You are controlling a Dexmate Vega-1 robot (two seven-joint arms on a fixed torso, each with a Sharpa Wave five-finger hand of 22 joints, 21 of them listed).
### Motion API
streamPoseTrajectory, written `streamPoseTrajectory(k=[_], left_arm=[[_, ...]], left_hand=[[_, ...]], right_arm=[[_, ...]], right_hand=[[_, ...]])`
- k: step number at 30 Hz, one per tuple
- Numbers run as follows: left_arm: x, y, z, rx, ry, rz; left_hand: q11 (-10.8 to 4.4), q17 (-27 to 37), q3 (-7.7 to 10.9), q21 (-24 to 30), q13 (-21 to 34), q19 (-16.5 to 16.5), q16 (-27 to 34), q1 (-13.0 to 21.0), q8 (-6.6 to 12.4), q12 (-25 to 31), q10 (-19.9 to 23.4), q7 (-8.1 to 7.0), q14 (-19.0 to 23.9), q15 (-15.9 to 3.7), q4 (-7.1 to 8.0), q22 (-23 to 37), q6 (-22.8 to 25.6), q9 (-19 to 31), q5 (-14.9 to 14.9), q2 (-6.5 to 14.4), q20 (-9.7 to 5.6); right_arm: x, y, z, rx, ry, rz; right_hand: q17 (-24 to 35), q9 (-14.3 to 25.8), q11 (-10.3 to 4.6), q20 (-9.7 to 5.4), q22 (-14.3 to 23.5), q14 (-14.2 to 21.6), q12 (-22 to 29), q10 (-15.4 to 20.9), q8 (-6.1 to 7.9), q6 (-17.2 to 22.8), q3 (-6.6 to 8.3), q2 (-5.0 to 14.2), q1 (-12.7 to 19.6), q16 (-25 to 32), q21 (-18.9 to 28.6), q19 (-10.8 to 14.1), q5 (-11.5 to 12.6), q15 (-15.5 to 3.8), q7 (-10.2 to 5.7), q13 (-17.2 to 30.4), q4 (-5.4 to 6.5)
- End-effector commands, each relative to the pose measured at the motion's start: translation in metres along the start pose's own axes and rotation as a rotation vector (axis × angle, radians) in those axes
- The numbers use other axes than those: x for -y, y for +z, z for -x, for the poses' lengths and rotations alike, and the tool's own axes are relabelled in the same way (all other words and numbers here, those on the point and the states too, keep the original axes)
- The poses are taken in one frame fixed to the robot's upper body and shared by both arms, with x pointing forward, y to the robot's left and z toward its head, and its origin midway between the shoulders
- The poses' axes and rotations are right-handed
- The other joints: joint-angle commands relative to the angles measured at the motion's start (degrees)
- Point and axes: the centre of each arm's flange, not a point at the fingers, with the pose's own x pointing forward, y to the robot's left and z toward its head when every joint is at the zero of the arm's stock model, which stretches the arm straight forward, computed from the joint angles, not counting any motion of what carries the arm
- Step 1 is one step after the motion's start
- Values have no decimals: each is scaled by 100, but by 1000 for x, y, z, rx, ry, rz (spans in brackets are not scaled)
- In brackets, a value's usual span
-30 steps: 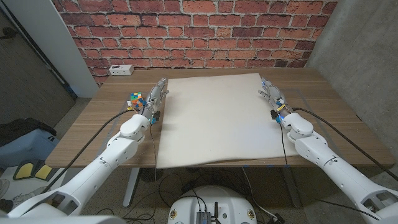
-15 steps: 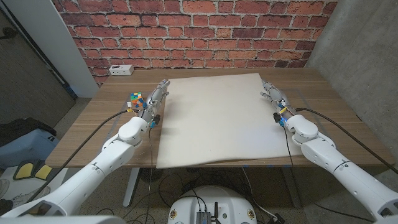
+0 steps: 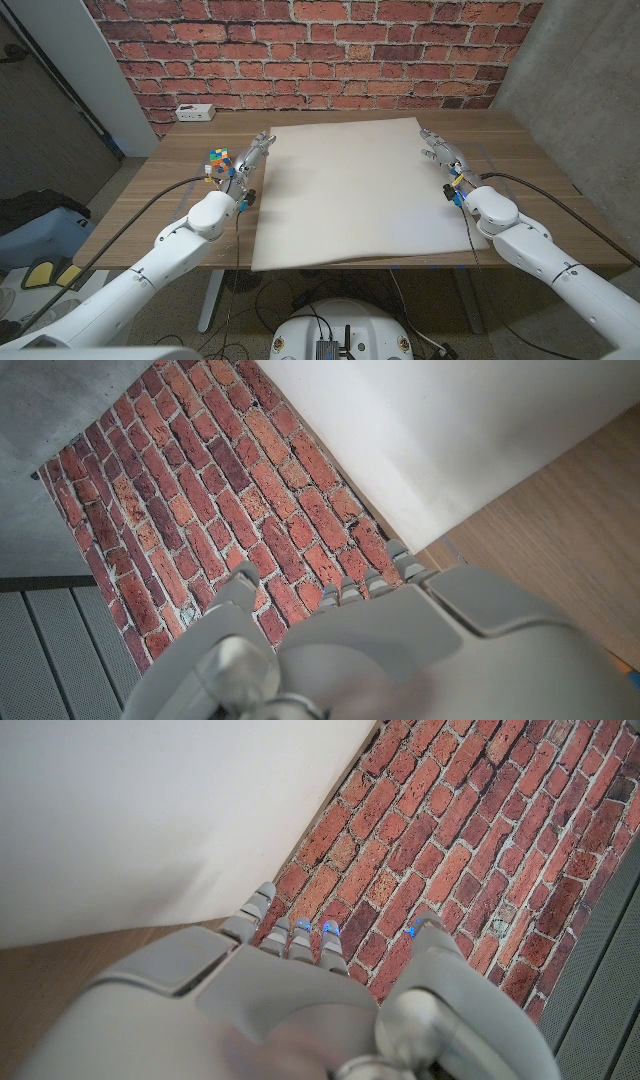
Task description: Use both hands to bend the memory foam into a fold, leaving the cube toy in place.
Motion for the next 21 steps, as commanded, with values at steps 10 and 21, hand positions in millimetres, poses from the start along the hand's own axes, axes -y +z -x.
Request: streamPoseTrajectory(k=[10, 21], left_arm=[[1, 18, 28, -36, 18, -210], [3, 27, 41, -25, 4, -378]], left_hand=[[30, 19, -32, -46, 30, -60, -16, 52, 27, 14, -448, 31, -397, -2, -64, 30, -449, 15, 19, -48, 21], [24, 21, -69, -89, 31, -86, -22, 42, 17, 8, -469, 5, -426, -8, -85, 31, -467, 16, 16, -105, 16]], right_arm=[[-1, 8, 24, -20, 17, 139], [-3, 11, 39, -18, -2, 208]], right_hand=[[-2, 19, 77, 18, 14, -48, -24, 3, 5, 1, 46, 31, 68, 2, -29, -49, 24, 17, -2, 14, -31], [-8, 20, 70, 14, 14, -43, -22, 14, -23, -74, 71, 50, 109, 6, -32, -51, 20, 22, -24, 15, -54]])
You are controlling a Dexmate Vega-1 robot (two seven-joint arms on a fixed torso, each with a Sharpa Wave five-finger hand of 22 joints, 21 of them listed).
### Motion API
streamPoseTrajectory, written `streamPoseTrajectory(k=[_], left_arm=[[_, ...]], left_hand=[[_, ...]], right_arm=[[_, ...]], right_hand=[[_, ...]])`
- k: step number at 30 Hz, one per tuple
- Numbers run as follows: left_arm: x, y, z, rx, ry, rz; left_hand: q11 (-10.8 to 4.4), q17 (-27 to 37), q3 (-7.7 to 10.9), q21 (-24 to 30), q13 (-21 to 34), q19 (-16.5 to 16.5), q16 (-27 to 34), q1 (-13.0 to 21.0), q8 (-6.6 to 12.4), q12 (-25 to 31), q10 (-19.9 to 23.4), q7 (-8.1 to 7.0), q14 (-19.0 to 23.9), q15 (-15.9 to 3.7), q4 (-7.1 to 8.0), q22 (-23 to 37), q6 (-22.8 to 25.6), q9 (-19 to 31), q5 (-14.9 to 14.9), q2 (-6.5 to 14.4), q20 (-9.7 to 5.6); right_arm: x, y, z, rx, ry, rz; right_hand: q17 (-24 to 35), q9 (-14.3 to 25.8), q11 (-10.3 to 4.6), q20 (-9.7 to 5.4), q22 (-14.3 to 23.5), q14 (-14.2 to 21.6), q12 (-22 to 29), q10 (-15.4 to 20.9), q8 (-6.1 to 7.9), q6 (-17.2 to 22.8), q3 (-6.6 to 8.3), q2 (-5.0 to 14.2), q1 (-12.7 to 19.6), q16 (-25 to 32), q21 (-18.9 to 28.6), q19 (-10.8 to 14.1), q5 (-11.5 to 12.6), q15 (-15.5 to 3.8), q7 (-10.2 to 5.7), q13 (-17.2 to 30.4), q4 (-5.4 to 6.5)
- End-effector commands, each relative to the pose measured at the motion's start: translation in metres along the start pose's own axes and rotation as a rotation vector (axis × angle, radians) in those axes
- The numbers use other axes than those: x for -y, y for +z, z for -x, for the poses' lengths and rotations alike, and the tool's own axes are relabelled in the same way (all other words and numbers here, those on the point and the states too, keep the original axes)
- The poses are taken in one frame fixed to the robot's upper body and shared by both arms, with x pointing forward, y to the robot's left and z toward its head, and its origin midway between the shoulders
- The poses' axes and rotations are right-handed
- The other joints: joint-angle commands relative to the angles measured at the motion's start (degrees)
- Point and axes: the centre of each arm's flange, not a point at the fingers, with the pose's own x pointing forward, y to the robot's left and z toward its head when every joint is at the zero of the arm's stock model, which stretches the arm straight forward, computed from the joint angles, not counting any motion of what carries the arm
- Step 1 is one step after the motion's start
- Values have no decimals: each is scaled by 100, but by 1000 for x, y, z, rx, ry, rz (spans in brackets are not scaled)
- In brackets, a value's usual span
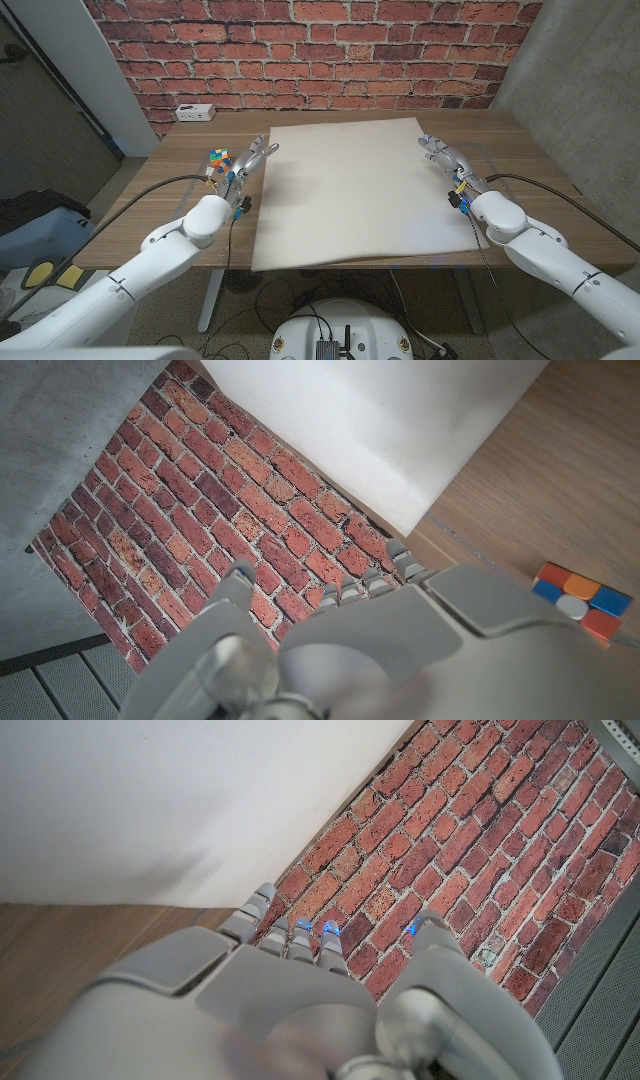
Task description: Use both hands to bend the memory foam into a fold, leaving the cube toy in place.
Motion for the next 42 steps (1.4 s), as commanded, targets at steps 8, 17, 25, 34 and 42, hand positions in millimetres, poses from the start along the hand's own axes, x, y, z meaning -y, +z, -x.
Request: streamPoseTrajectory(k=[8, 17, 25, 34, 42], left_arm=[[4, 21, 24, 10, -3, -287], [6, 31, 31, 30, -3, -394], [10, 38, 38, 36, -9, -462], [17, 46, 49, 45, -28, -518], [24, 50, 59, 44, -43, -562]], left_hand=[[20, 17, -22, -42, 32, -78, -19, -6, 16, 8, -472, -10, -429, -8, -22, 32, -470, 18, 17, -98, 3], [12, 18, -47, -63, 33, -69, -6, -14, 30, 26, -427, -22, -400, -12, -34, 32, -433, 19, 17, -131, -5], [8, 18, -67, -72, 34, -33, 3, -21, 37, 34, -406, -32, -375, -15, -44, 33, -405, 19, 18, -155, -20], [-9, 19, -87, -88, 35, -21, 7, -30, 40, 43, -379, -39, -358, -16, -50, 33, -384, 20, 18, -178, -24], [-22, 20, -110, -106, 36, -14, 7, -42, 40, 41, -379, -53, -349, -24, -56, 33, -376, 21, 19, -205, -29]], right_arm=[[-6, 7, 28, -17, -19, 159], [-9, 11, 38, -26, -21, 232], [-10, 17, 48, -42, -25, 312], [-11, 20, 63, -65, -31, 401], [-13, 26, 77, -73, -40, 464]], right_hand=[[14, 21, 82, 4, 15, -13, 1, 18, -6, -5, 46, 25, 105, 6, -2, 2, 16, -9, 18, 16, -32], [12, 22, 69, 1, 15, -9, 3, 25, 6, 25, 62, 34, 133, 7, -3, 5, 13, -25, 8, 16, -48], [11, 23, 63, 2, 15, -10, 1, 25, 17, 58, 76, 43, 157, 8, -5, 3, 9, -32, -4, 17, -60], [11, 24, 46, 8, 15, -7, 5, 36, 23, 80, 90, 54, 180, 10, -5, 7, 4, -40, -12, 18, -70], [8, 25, 35, 17, 15, 18, 13, 64, 34, 119, 107, 59, 210, 18, -4, 13, 0, -56, -17, 18, -86]])
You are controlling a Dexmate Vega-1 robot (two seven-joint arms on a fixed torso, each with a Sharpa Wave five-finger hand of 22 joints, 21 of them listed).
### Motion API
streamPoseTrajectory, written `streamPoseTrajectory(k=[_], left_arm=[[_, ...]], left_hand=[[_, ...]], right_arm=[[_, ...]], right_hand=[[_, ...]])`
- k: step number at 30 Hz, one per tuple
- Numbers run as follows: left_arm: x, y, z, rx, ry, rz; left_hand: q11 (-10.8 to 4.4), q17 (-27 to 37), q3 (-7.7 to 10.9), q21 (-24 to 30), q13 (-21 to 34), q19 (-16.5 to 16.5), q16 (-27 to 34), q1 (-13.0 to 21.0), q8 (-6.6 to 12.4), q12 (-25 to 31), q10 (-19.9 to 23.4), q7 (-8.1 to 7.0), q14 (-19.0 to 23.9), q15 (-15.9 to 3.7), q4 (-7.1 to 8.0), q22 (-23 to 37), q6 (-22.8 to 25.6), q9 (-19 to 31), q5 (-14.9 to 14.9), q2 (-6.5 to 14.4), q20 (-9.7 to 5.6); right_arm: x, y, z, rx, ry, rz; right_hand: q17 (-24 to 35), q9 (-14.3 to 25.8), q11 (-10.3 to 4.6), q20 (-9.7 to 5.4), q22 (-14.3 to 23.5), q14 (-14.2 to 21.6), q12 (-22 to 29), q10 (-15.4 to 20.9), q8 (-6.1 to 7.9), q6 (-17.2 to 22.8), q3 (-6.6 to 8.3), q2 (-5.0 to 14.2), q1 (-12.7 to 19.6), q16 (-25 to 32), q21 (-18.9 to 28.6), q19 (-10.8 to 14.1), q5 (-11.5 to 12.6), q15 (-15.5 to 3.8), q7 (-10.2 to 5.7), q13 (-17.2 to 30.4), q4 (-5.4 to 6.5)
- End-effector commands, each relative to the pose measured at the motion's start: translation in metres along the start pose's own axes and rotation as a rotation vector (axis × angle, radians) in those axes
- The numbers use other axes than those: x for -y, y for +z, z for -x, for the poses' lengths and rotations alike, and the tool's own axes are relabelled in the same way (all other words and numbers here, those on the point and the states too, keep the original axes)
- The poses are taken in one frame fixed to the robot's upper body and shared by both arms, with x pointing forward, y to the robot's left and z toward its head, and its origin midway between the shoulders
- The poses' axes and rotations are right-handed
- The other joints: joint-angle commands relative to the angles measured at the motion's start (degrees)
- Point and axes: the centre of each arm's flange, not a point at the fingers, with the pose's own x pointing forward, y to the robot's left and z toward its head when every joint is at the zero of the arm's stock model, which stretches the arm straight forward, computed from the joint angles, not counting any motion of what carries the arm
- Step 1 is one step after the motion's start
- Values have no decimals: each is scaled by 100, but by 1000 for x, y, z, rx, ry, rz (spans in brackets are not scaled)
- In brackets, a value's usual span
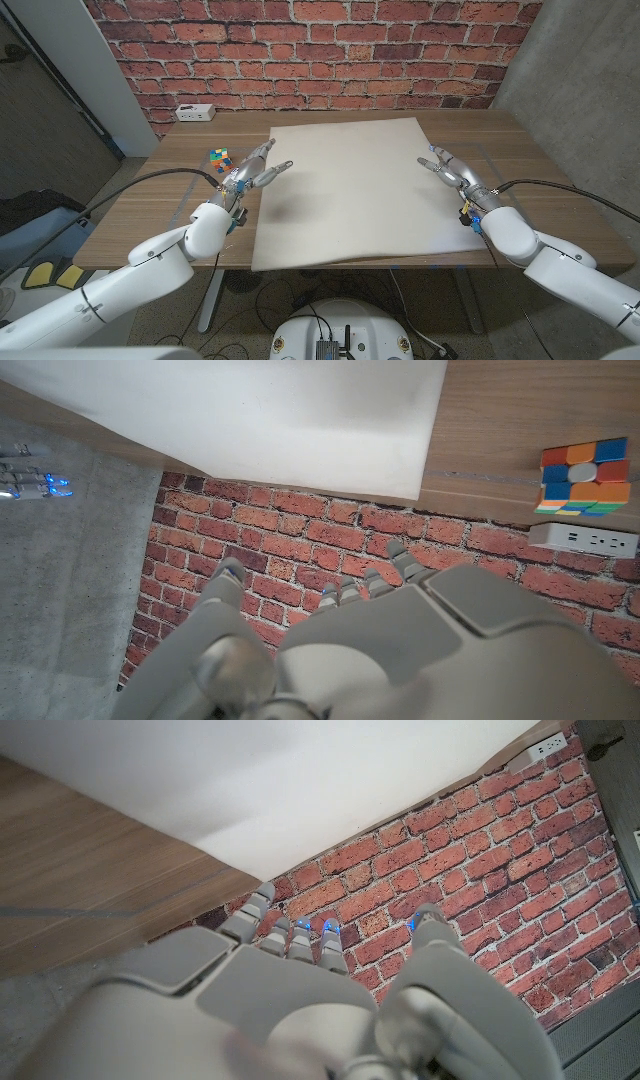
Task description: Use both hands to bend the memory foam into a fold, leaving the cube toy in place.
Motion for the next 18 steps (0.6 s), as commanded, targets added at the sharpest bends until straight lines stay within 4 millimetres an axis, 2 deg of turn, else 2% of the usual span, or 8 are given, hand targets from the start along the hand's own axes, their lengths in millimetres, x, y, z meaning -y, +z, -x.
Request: streamPoseTrajectory(k=[1, 18], left_arm=[[5, 18, 18, 23, -28, -70], [6, 29, 30, 48, -73, -154]], left_hand=[[-24, 13, -25, -11, 3, -15, 7, 6, 37, 16, -383, -50, -350, -24, -3, 34, -381, 22, 19, -68, -32], [-28, 11, -60, -84, 6, -56, -19, 24, 8, -14, -461, -56, -413, -18, -45, 33, -456, 25, 22, -116, -57]], right_arm=[[2, 5, 21, -33, -30, 137], [-9, 13, 40, -81, -29, 249]], right_hand=[[8, 25, 1, 18, 15, 0, 11, 34, 36, 86, 30, 1, 94, 19, -6, 13, 0, -32, 12, 19, -9], [1, 26, -8, 46, 14, 60, 34, 120, 55, 175, 84, 11, 189, 31, 2, 51, -7, -58, 0, 18, -60]])
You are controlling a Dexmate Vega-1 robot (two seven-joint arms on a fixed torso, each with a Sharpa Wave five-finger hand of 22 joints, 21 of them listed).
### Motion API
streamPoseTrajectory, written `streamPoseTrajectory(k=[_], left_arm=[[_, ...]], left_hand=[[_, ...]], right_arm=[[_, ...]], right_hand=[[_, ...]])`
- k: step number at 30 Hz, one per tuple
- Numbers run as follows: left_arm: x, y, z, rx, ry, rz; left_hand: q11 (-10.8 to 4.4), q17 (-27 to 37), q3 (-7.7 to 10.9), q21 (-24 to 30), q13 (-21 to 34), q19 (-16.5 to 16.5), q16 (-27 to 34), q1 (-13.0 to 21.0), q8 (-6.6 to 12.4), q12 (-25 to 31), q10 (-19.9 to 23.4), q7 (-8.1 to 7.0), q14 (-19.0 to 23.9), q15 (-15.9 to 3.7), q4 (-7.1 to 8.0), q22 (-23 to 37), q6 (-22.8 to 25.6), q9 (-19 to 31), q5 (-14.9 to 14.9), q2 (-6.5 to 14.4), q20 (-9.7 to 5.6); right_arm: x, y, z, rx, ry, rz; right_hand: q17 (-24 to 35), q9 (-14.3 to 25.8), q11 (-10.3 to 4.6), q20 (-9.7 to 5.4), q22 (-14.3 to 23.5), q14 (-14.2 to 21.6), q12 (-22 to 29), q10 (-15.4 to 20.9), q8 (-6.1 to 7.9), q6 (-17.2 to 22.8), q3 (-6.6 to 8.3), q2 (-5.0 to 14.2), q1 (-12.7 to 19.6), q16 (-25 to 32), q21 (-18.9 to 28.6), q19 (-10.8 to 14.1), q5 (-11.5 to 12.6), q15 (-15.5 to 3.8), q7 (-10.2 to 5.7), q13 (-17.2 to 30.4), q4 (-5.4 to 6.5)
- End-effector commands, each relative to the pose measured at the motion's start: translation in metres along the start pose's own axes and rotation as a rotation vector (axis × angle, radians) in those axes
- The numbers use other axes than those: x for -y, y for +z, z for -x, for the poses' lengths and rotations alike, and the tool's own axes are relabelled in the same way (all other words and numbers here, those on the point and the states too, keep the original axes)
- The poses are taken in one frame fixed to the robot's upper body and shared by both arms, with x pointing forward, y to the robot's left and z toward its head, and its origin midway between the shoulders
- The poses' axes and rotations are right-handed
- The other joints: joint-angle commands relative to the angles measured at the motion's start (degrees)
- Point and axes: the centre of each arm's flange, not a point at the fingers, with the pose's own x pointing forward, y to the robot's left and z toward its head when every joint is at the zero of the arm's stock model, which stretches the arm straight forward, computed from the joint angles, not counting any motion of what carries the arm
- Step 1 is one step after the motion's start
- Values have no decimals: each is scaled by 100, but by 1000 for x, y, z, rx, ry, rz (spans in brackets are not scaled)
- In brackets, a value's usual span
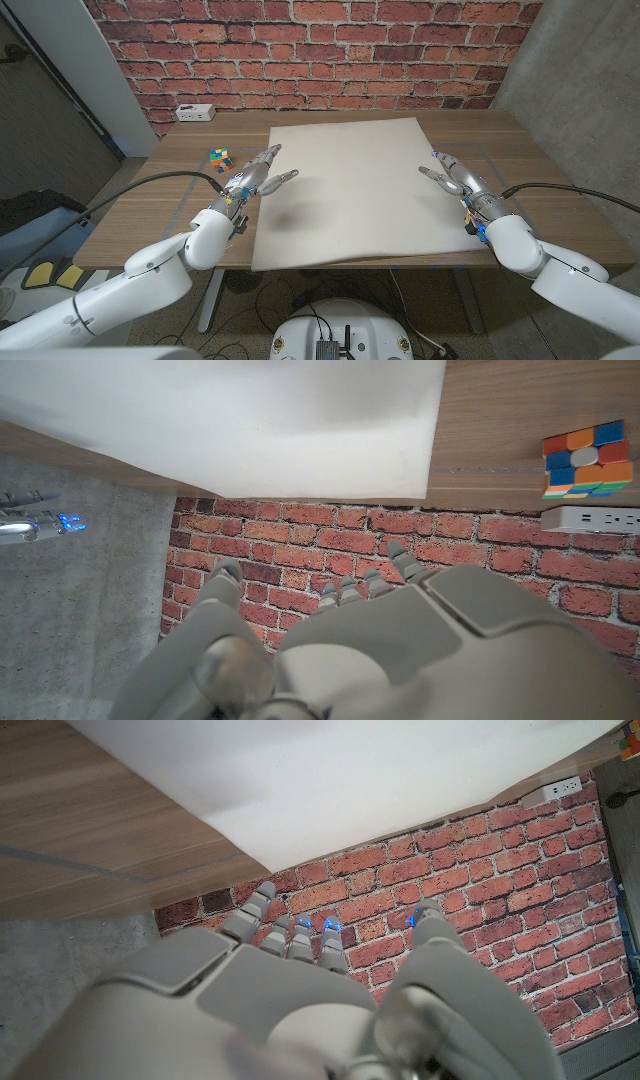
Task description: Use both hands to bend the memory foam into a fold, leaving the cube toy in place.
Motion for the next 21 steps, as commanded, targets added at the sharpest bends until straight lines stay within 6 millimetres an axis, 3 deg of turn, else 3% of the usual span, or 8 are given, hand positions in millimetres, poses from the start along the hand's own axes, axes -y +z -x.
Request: streamPoseTrajectory(k=[1, 21], left_arm=[[0, 10, 10, 23, -38, -67], [6, 18, 24, 39, -98, -144]], left_hand=[[-24, 11, -23, -26, 7, -54, -22, 8, 7, -17, -469, -57, -421, -22, -8, 33, -459, 25, 22, -61, -17], [-53, 12, -64, -87, 12, -35, -35, 29, -18, -48, -600, -55, -505, -30, -52, 34, -585, 29, 23, -110, 0]], right_arm=[[-6, 5, 16, -40, -3, 91], [-17, 12, 27, -83, 36, 201]], right_hand=[[0, 26, 38, 31, 14, 45, 34, 71, 35, 75, 41, 2, 86, 36, 3, 34, -7, -31, -8, 18, -19], [-9, 26, -21, 59, 10, 169, 50, 187, 58, 231, 146, -19, 292, 50, 13, 112, -15, -69, -113, 16, -128]])
